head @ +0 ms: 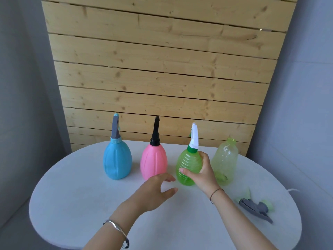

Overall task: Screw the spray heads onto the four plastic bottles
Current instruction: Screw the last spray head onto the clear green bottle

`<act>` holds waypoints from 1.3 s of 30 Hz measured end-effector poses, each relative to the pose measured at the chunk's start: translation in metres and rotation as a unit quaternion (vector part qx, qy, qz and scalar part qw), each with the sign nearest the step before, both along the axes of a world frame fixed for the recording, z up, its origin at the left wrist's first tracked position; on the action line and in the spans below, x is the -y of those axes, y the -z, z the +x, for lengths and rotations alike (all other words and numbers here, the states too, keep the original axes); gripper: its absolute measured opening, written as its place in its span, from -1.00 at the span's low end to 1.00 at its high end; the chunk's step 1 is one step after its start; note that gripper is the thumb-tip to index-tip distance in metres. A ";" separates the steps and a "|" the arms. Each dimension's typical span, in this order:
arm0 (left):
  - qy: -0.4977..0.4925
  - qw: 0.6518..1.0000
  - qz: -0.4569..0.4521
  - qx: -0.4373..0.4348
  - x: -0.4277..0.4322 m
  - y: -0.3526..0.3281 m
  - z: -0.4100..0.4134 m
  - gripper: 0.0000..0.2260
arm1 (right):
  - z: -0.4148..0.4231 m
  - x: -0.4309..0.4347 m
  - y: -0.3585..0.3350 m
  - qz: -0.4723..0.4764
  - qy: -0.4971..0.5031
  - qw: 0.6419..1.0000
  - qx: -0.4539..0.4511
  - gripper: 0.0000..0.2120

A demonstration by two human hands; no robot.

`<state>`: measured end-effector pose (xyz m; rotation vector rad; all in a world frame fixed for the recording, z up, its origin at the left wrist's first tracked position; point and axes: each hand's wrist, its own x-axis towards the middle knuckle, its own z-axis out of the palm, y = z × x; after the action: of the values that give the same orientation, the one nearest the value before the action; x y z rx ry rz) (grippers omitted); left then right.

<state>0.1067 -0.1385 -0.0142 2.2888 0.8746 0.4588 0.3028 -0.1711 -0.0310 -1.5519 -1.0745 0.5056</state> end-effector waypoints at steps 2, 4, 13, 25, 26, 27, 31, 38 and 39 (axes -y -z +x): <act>-0.001 1.000 -0.001 0.001 0.000 0.001 -0.001 -0.65 | 0.001 0.000 0.000 0.002 0.000 1.000 -0.002 -0.33; 0.000 1.000 -0.001 0.001 0.000 0.002 -0.001 -0.65 | 0.002 0.000 0.000 0.003 0.000 1.000 -0.005 -0.32; -0.017 1.000 -0.019 0.011 -0.001 0.003 0.001 -0.64 | -0.006 0.017 -0.017 0.084 0.049 0.985 0.146 -0.16; 0.000 0.999 -0.032 0.007 0.007 0.005 0.008 -0.70 | 0.053 0.031 -0.044 0.133 0.219 0.966 0.028 -0.08; 0.001 0.999 -0.032 0.009 0.007 0.005 0.008 -0.71 | 0.058 0.030 -0.039 0.105 0.203 0.973 -0.015 -0.10; 0.000 0.999 -0.031 0.012 0.007 0.005 0.009 -0.71 | 0.061 0.029 -0.033 0.083 0.194 0.977 -0.036 -0.14; 0.001 0.999 -0.026 0.030 0.009 0.003 0.012 -0.74 | 0.067 0.032 -0.024 0.062 0.209 0.975 -0.042 -0.30; 0.017 0.990 -0.084 0.113 0.030 -0.013 0.036 -0.58 | 0.055 0.067 -0.048 0.139 0.254 0.954 -0.072 -0.47; 0.023 0.987 -0.096 0.125 0.037 -0.015 0.041 -0.48 | 0.052 0.076 -0.053 0.142 0.248 0.955 -0.080 -0.49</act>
<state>0.1481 -0.1752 0.0003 2.0199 0.7061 0.6004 0.3549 -0.2473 0.0216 -1.4270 -0.5701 0.1197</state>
